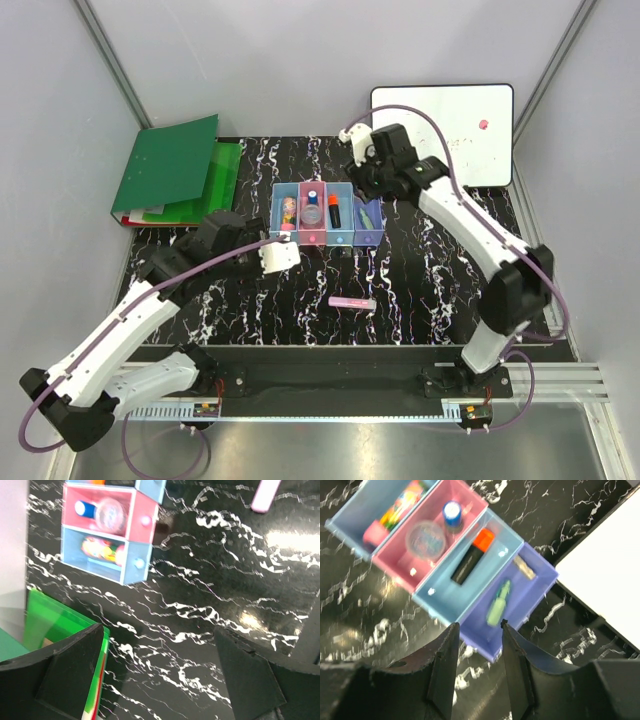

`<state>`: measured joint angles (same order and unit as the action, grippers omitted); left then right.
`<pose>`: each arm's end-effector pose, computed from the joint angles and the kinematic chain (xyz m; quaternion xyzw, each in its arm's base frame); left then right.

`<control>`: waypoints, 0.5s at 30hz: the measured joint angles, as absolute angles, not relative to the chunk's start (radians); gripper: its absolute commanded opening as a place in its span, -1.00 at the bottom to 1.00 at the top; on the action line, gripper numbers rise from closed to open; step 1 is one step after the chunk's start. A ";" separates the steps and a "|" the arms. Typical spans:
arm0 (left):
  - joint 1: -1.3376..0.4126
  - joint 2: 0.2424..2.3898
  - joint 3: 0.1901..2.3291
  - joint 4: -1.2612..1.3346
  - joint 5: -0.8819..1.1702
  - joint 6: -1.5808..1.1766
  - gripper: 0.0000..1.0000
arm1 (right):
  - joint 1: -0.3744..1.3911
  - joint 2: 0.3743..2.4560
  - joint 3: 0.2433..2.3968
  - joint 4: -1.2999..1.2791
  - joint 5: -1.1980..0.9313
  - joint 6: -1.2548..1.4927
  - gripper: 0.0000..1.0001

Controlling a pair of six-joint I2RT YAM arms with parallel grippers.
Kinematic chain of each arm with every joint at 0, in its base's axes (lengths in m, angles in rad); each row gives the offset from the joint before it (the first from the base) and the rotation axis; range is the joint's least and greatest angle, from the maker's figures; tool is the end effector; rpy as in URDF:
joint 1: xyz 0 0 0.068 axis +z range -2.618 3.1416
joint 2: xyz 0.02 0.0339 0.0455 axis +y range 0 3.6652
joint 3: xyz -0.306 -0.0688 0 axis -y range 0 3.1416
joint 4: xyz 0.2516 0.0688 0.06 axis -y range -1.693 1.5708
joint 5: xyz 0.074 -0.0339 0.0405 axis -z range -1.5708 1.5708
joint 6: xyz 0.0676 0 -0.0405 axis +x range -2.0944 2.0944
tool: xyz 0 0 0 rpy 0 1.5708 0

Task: Sort the stationery into containers
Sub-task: Pick up the pen from the center of the board.

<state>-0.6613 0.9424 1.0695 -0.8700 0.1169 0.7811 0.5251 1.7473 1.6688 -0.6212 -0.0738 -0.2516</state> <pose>0.1420 -0.1205 0.3570 0.6211 0.6709 -0.0293 0.4040 0.3760 0.2236 0.3638 -0.3575 0.8327 0.0906 0.4131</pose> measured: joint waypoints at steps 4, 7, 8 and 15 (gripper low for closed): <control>-0.659 0.936 1.054 -0.876 0.108 0.780 0.98 | 0.525 1.607 1.554 -0.669 -0.113 -0.332 -0.07; -0.655 0.927 1.054 -0.874 0.101 0.779 0.98 | 0.525 1.533 1.472 -0.716 -0.142 -0.387 -0.07; -0.653 0.926 1.054 -0.874 0.100 0.779 0.98 | 0.525 1.517 1.449 -0.732 -0.150 -0.408 -0.07; -0.648 0.926 1.054 -0.873 0.096 0.781 0.98 | 0.572 1.474 1.279 -0.831 -0.159 -0.580 -0.06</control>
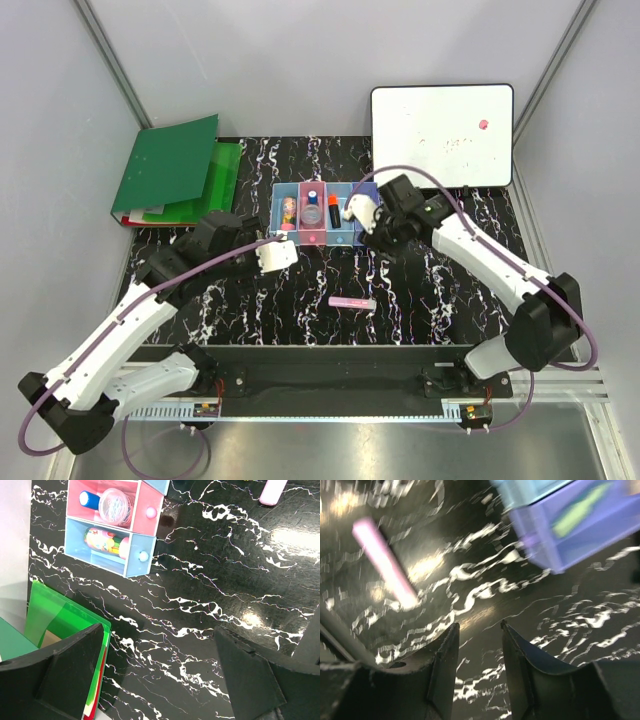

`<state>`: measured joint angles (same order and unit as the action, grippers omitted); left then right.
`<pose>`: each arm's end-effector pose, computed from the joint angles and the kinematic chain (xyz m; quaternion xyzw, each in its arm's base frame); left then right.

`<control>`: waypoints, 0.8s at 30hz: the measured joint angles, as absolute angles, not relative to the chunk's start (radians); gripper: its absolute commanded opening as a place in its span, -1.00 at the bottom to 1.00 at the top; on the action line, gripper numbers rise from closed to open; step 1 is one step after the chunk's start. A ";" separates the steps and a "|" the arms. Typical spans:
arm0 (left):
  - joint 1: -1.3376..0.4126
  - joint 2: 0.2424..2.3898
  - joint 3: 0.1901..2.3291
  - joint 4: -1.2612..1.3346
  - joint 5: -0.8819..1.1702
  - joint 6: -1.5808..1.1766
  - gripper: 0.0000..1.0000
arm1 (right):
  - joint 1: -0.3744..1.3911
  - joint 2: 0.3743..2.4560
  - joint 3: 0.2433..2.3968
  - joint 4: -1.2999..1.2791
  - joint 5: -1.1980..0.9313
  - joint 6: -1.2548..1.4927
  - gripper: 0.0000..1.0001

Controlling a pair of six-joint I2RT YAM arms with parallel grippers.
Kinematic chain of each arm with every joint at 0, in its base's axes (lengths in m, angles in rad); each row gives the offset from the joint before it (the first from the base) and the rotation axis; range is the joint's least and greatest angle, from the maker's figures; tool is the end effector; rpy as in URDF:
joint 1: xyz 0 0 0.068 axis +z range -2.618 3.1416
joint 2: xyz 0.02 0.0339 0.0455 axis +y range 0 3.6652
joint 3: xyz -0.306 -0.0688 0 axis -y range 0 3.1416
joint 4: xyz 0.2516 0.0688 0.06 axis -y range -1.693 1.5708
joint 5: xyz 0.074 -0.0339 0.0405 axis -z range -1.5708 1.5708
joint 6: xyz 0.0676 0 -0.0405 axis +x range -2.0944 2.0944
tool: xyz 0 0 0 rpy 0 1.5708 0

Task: Sort the stationery into containers
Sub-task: Pick up the pen from the center of the board.

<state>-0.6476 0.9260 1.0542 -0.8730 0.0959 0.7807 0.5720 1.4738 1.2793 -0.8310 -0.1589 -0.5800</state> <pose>0.1411 -0.1149 0.3540 0.6138 0.6787 -0.0171 0.4029 0.2648 0.1832 0.3080 -0.5408 0.7935 0.0754 0.2687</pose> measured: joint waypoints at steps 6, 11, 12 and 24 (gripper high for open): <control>-0.648 0.934 1.055 -0.868 0.096 0.780 0.98 | 0.658 1.472 1.154 -0.871 -0.149 -0.697 -0.04; -0.647 0.938 1.067 -0.866 0.096 0.781 0.97 | 0.752 1.473 1.106 -0.878 -0.143 -0.738 -0.03; -0.647 0.938 1.070 -0.867 0.096 0.781 0.98 | 0.774 1.476 1.100 -0.877 -0.142 -0.741 -0.03; -0.647 0.923 1.087 -0.867 0.090 0.796 0.98 | 0.883 1.633 1.090 -0.777 -0.144 -0.744 0.01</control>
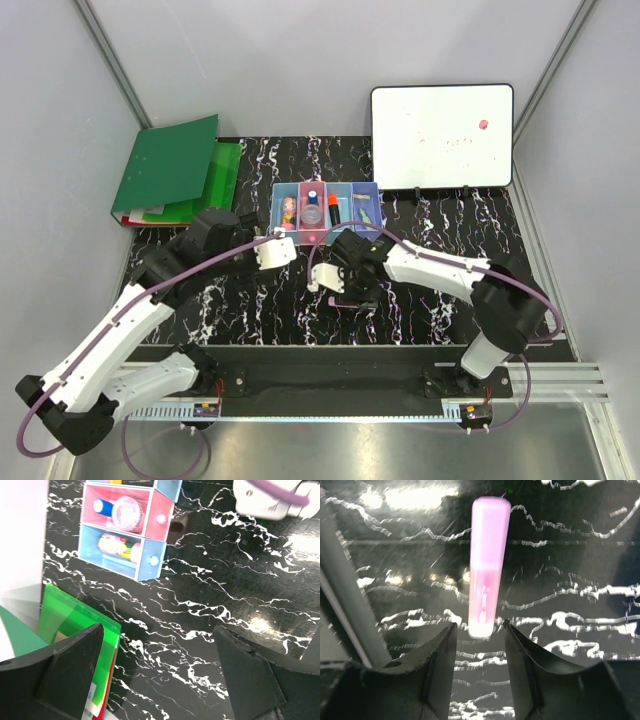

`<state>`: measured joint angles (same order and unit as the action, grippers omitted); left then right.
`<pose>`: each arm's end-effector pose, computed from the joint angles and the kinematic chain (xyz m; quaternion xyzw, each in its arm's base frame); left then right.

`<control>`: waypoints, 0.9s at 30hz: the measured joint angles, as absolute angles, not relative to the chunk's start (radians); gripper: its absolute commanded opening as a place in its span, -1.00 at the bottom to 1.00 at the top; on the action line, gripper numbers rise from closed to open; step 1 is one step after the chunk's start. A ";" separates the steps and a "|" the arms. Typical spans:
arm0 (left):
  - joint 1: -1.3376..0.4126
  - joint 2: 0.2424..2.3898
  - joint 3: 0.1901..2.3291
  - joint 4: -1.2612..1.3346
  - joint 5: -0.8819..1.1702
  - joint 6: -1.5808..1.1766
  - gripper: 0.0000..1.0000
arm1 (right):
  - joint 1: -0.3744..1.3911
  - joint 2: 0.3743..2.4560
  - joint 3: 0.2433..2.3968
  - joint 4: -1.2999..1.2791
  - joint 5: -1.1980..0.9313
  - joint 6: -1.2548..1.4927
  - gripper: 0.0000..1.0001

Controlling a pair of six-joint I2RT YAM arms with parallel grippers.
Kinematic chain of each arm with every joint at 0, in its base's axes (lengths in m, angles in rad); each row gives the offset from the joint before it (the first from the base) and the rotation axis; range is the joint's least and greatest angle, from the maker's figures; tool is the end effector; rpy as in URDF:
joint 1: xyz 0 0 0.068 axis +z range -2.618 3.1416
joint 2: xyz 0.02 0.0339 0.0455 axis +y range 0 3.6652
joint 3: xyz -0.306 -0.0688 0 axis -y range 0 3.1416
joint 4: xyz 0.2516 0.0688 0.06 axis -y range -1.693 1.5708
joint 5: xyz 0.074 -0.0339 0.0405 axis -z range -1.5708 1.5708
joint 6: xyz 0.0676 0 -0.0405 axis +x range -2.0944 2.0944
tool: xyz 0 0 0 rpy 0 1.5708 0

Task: Sort the stationery into containers
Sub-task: Pick up the pen from the center of the board.

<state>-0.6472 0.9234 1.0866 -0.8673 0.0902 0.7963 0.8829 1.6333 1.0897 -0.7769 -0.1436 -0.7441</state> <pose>0.1413 -0.1144 0.3662 0.6132 0.6681 -0.0096 0.4214 0.1959 0.2537 0.2036 -0.7253 0.6733 0.0796 0.1193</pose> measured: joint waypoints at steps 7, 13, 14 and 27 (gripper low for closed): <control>-0.647 0.882 1.105 -0.868 0.089 0.804 0.98 | 0.884 1.731 1.105 -0.725 -0.146 -0.744 0.03; -0.647 0.861 1.106 -0.868 0.091 0.794 0.98 | 0.892 1.771 1.137 -0.701 -0.152 -0.739 0.03; -0.647 0.859 1.106 -0.868 0.093 0.792 0.98 | 0.892 1.777 1.142 -0.698 -0.152 -0.736 0.02; -0.647 0.852 1.106 -0.867 0.094 0.786 0.98 | 0.899 1.820 1.152 -0.672 -0.159 -0.714 -0.61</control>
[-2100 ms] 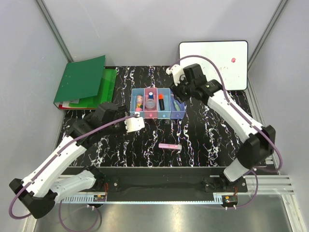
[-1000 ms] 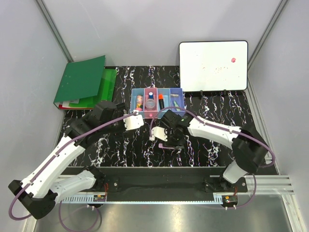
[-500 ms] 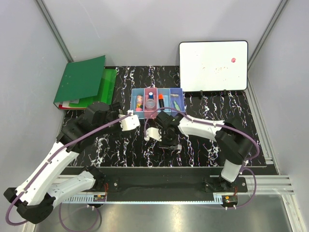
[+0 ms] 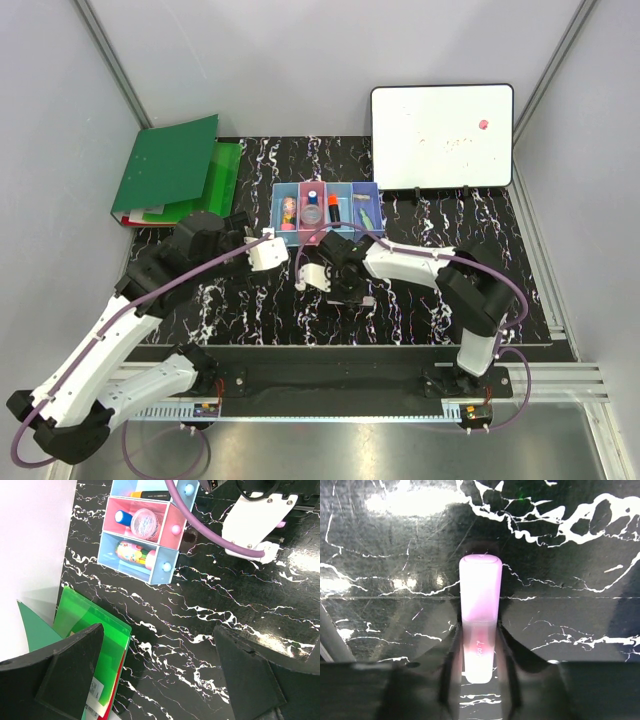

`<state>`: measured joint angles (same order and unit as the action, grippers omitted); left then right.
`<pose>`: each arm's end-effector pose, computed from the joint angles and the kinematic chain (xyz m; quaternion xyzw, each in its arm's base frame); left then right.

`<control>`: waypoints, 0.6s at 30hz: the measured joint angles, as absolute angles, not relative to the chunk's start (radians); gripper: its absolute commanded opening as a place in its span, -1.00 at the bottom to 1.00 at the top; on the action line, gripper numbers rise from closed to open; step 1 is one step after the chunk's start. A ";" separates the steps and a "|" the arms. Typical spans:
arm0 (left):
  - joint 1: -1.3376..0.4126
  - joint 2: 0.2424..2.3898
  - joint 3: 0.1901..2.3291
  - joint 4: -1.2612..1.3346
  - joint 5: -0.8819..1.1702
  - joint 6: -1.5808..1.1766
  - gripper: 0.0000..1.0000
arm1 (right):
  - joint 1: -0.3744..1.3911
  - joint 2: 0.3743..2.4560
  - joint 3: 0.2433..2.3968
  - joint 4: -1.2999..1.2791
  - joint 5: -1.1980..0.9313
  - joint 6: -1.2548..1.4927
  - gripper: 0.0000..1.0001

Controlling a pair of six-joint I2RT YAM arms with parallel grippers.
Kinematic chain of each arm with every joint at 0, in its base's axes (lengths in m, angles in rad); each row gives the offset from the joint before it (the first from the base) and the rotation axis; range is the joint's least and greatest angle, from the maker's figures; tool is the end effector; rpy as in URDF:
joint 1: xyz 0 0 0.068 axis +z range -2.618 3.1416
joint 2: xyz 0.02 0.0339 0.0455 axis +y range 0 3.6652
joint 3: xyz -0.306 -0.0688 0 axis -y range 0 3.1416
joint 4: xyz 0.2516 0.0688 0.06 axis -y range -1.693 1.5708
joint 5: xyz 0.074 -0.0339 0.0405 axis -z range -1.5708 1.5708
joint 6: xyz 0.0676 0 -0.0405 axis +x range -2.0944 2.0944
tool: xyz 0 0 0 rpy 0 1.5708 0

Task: Sort the stationery into containers
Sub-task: Pick up the pen from the center of the board.

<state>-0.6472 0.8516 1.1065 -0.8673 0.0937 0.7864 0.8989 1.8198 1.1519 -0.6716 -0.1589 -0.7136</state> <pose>0.1257 -0.1030 0.3840 0.5986 0.6541 -0.0094 0.4623 0.2172 0.2903 0.1643 -0.7210 0.6788 0.0891 0.1072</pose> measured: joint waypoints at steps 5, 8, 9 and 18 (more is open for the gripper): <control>-0.647 0.852 1.110 -0.866 0.094 0.789 0.98 | 0.908 1.820 1.154 -0.659 -0.159 -0.703 -1.00; -0.647 0.850 1.110 -0.866 0.093 0.789 0.98 | 0.916 1.820 1.154 -0.656 -0.157 -0.702 -1.00; -0.647 0.848 1.110 -0.866 0.093 0.789 0.98 | 0.917 1.819 1.154 -0.655 -0.155 -0.702 -1.00; -0.641 0.788 1.071 -0.839 0.059 0.787 0.98 | 0.918 1.766 1.155 -0.654 -0.093 -0.634 -1.00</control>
